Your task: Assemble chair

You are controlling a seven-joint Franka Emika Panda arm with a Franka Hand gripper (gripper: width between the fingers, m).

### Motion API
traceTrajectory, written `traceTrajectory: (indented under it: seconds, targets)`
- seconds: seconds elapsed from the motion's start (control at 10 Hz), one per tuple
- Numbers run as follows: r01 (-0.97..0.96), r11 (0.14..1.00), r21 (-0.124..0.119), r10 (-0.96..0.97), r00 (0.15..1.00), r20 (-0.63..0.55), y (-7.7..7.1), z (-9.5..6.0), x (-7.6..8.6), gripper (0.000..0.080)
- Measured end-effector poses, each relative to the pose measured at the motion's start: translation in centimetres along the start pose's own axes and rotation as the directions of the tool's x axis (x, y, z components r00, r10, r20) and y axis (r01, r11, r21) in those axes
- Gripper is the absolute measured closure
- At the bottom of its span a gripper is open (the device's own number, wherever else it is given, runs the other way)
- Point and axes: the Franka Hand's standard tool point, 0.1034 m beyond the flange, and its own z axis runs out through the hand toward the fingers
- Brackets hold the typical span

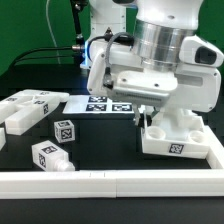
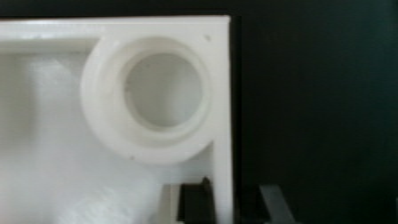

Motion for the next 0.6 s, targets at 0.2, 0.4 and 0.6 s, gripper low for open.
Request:
traceTrajectory:
  seconds: [0.2,0.4,0.6]
  targets:
    - [-0.006,1.0,-0.001,0.006,1.0,-0.002,-0.2,0.2,0.3,0.0769]
    - [-0.008,1.0,-0.001,0.008,1.0,-0.007,-0.3,0.5,0.3,0.0769]
    - [0.0,1.0,0.017,0.001,0.999,-0.049,-0.2,1.6,-1.4,0.0769]
